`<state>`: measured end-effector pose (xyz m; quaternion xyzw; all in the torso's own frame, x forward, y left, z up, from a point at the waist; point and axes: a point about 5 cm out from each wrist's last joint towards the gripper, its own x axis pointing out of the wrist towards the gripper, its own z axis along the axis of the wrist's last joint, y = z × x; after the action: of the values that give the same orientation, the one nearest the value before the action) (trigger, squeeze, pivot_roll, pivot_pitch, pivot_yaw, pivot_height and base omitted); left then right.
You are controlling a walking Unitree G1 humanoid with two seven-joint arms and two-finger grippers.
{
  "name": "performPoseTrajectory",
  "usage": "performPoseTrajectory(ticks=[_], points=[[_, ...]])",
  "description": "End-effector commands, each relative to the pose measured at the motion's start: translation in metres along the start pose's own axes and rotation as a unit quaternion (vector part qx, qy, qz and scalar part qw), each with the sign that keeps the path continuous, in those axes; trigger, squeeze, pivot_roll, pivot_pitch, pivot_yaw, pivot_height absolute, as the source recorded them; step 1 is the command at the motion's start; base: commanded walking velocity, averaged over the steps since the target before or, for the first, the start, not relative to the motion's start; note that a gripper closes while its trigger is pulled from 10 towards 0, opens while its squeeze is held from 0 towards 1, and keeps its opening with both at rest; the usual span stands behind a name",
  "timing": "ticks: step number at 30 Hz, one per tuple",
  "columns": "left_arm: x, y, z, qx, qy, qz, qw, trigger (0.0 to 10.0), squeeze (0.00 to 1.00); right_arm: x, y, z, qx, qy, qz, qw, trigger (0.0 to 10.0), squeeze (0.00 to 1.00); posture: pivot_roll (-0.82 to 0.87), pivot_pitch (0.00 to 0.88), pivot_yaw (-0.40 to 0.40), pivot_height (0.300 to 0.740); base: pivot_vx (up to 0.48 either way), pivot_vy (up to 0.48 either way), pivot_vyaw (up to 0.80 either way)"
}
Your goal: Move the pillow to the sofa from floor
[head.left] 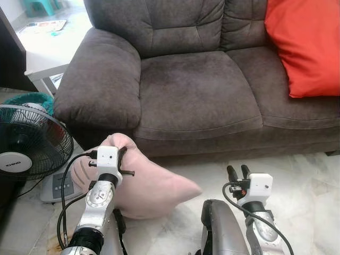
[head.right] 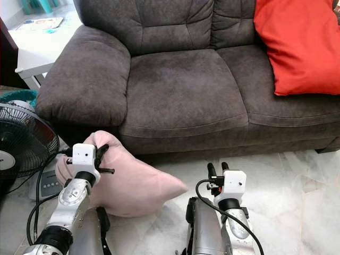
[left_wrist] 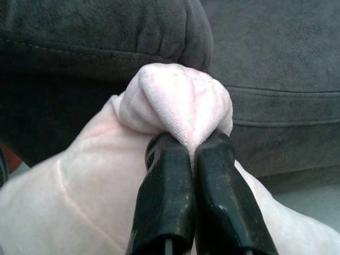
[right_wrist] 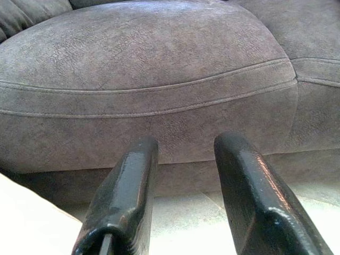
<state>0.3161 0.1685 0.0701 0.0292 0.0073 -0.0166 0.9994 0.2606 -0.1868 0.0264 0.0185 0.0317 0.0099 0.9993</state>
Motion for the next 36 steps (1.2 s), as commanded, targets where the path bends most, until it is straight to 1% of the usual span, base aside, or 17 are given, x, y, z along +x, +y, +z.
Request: performPoseTrajectory(ticks=[1, 10, 11, 13, 21, 24, 36], points=[[0.008, -0.0004, 0.0241, 0.008, -0.052, -0.004, 0.999, 10.0, 0.0, 0.001, -0.001, 0.0019, 0.006, -0.004, -0.007, 1.0, 10.0, 0.0, 0.0, 0.064, 0.03, 0.5, 0.0, 0.0, 0.0], [0.0061, 0.0013, 0.022, 0.011, -0.044, -0.005, 0.999, 10.0, 0.0, -0.0002, -0.0035, -0.0023, 0.007, 0.006, -0.014, 1.0, 10.0, 0.0, 0.0, 0.06, 0.032, 0.535, 0.0, 0.0, 0.0], [0.0061, 0.0008, 0.0221, 0.011, -0.044, -0.005, 0.999, 10.0, 0.0, -0.0012, -0.0035, -0.0035, 0.007, 0.008, -0.014, 1.0, 10.0, 0.0, 0.0, 0.059, 0.032, 0.55, 0.0, 0.0, 0.0], [0.0062, 0.0005, 0.0224, 0.01, -0.045, -0.005, 0.999, 10.0, 0.0, -0.0013, -0.0035, -0.0036, 0.007, 0.009, -0.014, 1.0, 10.0, 0.0, 0.0, 0.059, 0.032, 0.565, 0.0, 0.0, 0.0], [0.0063, -0.0004, 0.0204, 0.01, -0.04, -0.006, 0.999, 10.0, 0.0, 0.0001, -0.004, -0.0038, 0.007, 0.01, -0.014, 1.0, 10.0, 0.0, 0.0, 0.055, 0.031, 0.6, 0.0, 0.0, 0.0], [0.0064, -0.0029, 0.0204, 0.01, -0.039, -0.011, 0.999, 10.0, 0.0, 0.001, -0.004, -0.0047, 0.004, 0.015, -0.014, 1.0, 10.0, 0.0, 0.0, 0.05, 0.03, 0.623, 0.0, 0.0, 0.0], [0.0075, -0.0045, 0.0208, 0.008, -0.038, -0.017, 0.999, 10.0, 0.0, 0.0031, -0.0016, -0.0047, 0.007, 0.015, -0.011, 1.0, 10.0, 0.0, 0.0, 0.034, 0.036, 0.623, 0.0, 0.0, 0.0]])
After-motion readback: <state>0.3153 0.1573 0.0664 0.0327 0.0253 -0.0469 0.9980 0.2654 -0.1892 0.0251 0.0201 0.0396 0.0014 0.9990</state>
